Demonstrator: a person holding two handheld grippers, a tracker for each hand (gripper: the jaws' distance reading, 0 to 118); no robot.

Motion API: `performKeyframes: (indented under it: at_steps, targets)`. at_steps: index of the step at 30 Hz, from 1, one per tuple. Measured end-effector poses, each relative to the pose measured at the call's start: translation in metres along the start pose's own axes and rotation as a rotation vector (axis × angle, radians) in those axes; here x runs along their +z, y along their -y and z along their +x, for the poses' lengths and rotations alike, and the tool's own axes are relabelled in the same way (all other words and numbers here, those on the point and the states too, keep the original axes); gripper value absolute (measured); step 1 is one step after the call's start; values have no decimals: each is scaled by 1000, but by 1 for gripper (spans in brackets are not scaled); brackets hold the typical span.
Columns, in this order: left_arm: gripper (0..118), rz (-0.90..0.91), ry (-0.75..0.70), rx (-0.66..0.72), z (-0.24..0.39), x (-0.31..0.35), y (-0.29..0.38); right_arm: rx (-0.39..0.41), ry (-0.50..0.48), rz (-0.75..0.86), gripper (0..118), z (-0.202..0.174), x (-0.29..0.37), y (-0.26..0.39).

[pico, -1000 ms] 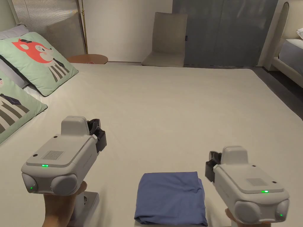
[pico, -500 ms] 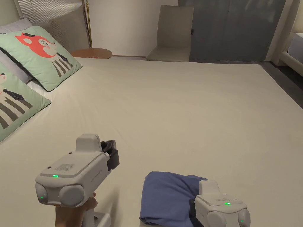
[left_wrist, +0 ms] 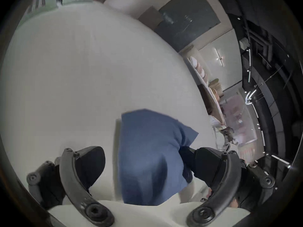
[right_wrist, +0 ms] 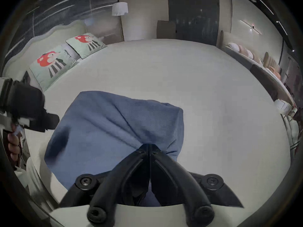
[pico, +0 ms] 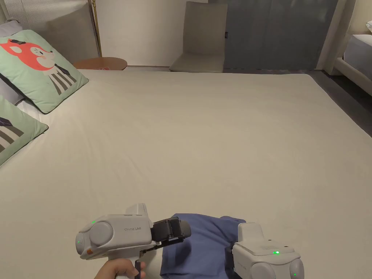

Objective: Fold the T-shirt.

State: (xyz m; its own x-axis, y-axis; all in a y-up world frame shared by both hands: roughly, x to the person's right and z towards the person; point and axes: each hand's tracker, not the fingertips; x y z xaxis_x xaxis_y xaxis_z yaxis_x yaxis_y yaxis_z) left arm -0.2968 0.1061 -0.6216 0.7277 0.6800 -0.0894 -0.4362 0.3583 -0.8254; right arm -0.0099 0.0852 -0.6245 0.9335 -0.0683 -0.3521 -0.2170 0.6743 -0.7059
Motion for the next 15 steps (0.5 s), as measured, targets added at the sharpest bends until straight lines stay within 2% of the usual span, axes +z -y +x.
performKeyframes:
  at_steps: [2,3,5,6,7,11,15]
  targets:
    - [106,-36,29,16,-1,-9,2,-4,-7,-3,1,2,-3,-1]
    - [96,-55,29,18,0,-12,3,-5,-11,-5,2,3,-3,-1]
    - [63,-52,-15,2,1,-16,6,-6,-16,-10,2,2,-1,-2]
    - [53,-36,-78,-43,4,-16,8,-10,-17,-12,2,2,0,-3]
    - [47,-34,-87,-75,5,-16,10,-13,-22,-13,2,2,1,-3]
    - [25,-18,-20,-28,12,-4,12,-16,-20,-9,2,6,3,-5]
    - [22,14,-32,-101,14,10,3,-39,-46,79,1,2,24,-12]
